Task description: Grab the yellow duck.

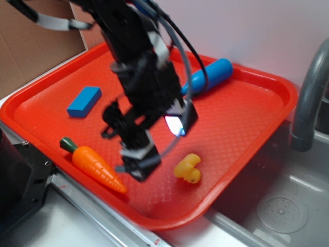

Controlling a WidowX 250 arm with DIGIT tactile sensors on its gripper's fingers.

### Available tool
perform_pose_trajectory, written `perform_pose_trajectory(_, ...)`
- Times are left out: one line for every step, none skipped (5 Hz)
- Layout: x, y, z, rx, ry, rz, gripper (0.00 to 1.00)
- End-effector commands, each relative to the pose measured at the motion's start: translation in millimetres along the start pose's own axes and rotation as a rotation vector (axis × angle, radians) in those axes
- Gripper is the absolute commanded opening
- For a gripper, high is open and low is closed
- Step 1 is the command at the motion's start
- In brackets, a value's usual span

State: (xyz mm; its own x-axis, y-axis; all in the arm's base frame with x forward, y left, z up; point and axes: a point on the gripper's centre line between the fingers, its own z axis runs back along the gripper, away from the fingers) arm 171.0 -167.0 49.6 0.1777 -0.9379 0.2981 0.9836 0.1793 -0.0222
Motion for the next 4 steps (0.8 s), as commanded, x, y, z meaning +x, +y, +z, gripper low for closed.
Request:
perform_pose_trajectory(26.2, -8.2, -10.9, 0.048, 0.019, 0.030, 1.00)
perform_pose_trajectory(24.9, -5.0, -14.3, 0.052, 0.037, 0.069, 1.00)
perform_pose_trajectory(23.3, -2.9, -17.8, 0.056, 0.048, 0.104, 0.00)
perform_pose_trajectory(21.6, -2.2, -21.0, 0.055, 0.063, 0.116, 0.00)
